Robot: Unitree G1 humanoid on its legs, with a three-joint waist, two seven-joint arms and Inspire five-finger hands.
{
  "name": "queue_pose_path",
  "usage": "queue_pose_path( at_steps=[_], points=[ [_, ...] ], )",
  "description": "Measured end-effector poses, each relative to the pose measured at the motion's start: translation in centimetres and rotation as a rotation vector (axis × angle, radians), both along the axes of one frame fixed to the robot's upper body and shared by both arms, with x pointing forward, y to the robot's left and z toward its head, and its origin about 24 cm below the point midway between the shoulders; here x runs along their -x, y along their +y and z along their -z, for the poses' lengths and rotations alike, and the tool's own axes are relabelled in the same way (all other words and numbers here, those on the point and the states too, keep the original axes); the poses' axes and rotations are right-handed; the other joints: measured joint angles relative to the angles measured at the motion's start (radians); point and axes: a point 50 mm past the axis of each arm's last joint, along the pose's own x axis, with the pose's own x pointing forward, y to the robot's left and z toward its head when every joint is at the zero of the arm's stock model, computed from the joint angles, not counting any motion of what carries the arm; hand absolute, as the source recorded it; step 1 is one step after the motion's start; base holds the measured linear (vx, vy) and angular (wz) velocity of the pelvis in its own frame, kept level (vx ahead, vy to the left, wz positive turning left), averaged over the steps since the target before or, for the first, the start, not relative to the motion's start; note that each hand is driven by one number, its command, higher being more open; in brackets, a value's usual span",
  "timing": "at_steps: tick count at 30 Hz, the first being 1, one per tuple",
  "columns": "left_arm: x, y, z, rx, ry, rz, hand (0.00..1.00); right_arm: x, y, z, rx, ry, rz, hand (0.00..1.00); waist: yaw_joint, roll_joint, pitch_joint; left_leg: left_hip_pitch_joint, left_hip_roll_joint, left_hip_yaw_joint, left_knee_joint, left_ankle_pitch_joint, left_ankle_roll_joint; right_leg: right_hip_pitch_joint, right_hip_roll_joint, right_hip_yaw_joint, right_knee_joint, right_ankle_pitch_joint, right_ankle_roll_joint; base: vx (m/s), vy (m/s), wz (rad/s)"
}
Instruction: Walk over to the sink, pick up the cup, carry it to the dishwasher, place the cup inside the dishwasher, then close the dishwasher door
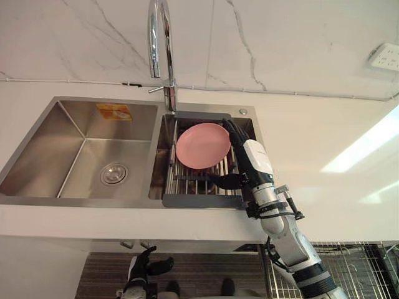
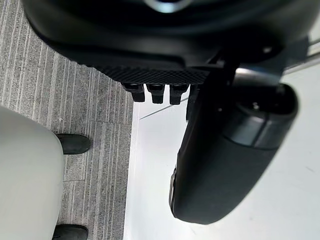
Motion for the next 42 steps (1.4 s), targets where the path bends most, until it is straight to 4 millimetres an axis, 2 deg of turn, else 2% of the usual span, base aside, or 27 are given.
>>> queue_pose_path(
  at_steps=[9,17,30,42],
  points=[
    [-0.4,-0.1,-0.2,-0.001,-0.025,0.012,1.0,-1.0,-0.5,1.4,0.109,0.035,0.058,1.0,0.014,0.0,0.0,-0.021,0.0,-0.02,0.005,0.005,-0.006,-0.007,-0.001,-0.021,0.001,0.0,0.0,-0.02,-0.014,0.08],
    [-0.5,-0.2,-0.3,-0.001,-0.036,0.015,1.0,-2.6,-0.6,1.0,0.126,0.023,0.083,1.0,0.025,0.001,0.002,-0.031,0.0,-0.024,0.007,0.007,-0.008,-0.013,-0.003,-0.029,0.003,-0.001,-0.001,-0.03,-0.012,0.04],
    [-1.3,-0.3,-0.8,0.004,-0.08,0.014,1.0,-5.6,-1.5,-1.0,0.175,-0.028,0.142,1.0,0.044,0.002,0.038,-0.074,-0.011,-0.047,-0.01,0.038,-0.004,-0.06,-0.018,-0.055,0.031,-0.011,-0.002,-0.03,-0.005,0.07],
    [-2.1,-0.2,-1.2,-0.001,-0.119,0.01,1.0,-7.0,-1.8,-3.1,0.192,-0.098,0.168,1.0,0.044,0.003,0.087,-0.09,-0.01,-0.046,-0.017,0.055,-0.006,-0.081,-0.016,-0.053,0.036,-0.009,-0.004,-0.02,-0.005,0.0]
  ],
)
